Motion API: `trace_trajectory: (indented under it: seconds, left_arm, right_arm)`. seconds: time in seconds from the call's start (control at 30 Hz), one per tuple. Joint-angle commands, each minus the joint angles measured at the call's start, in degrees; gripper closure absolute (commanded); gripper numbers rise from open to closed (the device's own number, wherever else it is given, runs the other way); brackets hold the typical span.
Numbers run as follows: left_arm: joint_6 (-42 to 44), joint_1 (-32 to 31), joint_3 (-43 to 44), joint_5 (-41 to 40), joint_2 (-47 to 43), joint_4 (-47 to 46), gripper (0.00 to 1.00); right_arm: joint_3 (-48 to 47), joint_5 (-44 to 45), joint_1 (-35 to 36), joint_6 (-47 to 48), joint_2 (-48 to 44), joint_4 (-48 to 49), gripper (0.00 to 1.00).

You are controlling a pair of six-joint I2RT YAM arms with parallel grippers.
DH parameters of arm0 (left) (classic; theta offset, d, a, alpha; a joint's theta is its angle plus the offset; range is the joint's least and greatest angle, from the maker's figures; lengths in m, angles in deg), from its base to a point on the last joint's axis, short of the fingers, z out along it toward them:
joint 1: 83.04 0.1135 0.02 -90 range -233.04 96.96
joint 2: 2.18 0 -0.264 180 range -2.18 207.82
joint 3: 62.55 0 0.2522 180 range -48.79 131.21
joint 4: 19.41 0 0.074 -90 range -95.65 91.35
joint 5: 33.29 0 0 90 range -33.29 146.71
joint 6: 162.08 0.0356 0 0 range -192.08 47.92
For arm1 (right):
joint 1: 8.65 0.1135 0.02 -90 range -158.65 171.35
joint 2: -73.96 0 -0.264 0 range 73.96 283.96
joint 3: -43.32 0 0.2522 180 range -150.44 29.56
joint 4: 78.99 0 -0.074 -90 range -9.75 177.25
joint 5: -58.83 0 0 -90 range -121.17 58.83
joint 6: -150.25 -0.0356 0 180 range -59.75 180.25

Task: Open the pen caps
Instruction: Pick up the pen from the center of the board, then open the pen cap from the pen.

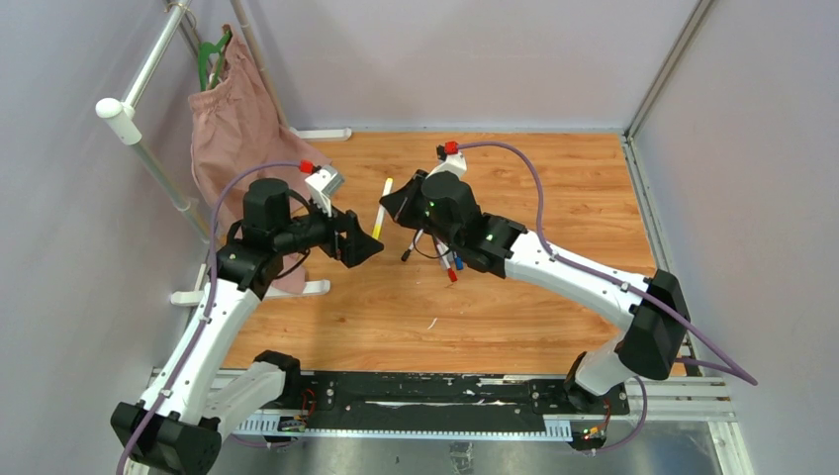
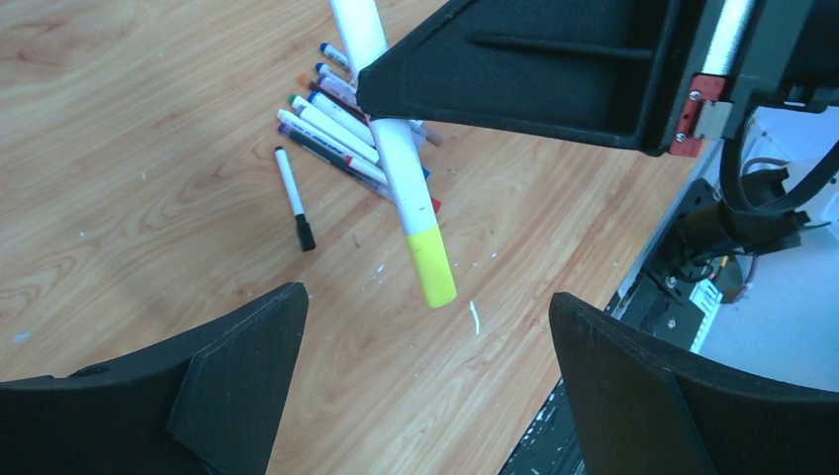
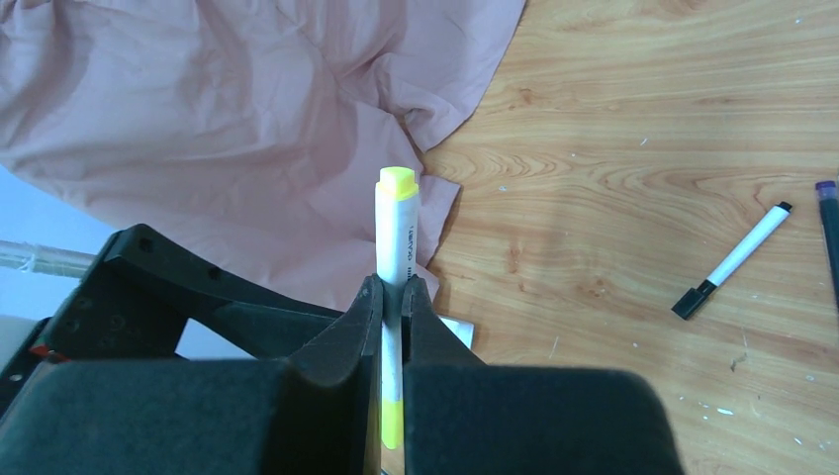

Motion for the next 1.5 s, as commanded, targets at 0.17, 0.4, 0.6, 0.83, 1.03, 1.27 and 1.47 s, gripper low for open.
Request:
trace_trajectory:
  seconds: [0.17, 0.4, 0.6, 0.83, 1.03, 1.27, 1.47]
  left_arm:
    - [-4.3, -0.6, -1.5, 0.1, 2.6, -4.7, 0.26]
    - [-5.0, -0.6, -1.9, 1.1, 3.5, -5.6, 0.68]
    - [0.5, -0.6, -1.0, 1.7, 2.7, -2.2, 0.89]
    - [24.3, -0.8, -1.1, -1.0, 0.5, 12.3, 0.98]
    - [42.6, -5.2, -3.9, -5.9, -5.8, 21.8, 1.00]
    - [52.6, -9.5, -3.9, -9.5, -5.7, 27.9, 1.00]
    - [54.5, -10.8, -3.0, -11.1, -4.4, 27.9, 1.00]
  right_arm:
    - [0.7, 0.1, 1.4, -2.9, 0.3, 3.1, 1.00]
    - [2.0, 0.1, 1.8, -3.3, -0.5, 3.7, 1.00]
    - [2.8, -2.7, 1.8, -1.3, -1.1, 3.9, 0.91]
    - [3.9, -34.0, -10.8, 8.0, -6.2, -2.1, 0.38]
    - [-3.4, -63.3, -18.0, 20.9, -2.4, -18.5, 0.27]
    - [-7.8, -74.2, -14.8, 27.0, 6.7, -24.9, 0.26]
    - [-10.0, -76.9, -9.7, 27.2, 13.2, -25.4, 0.24]
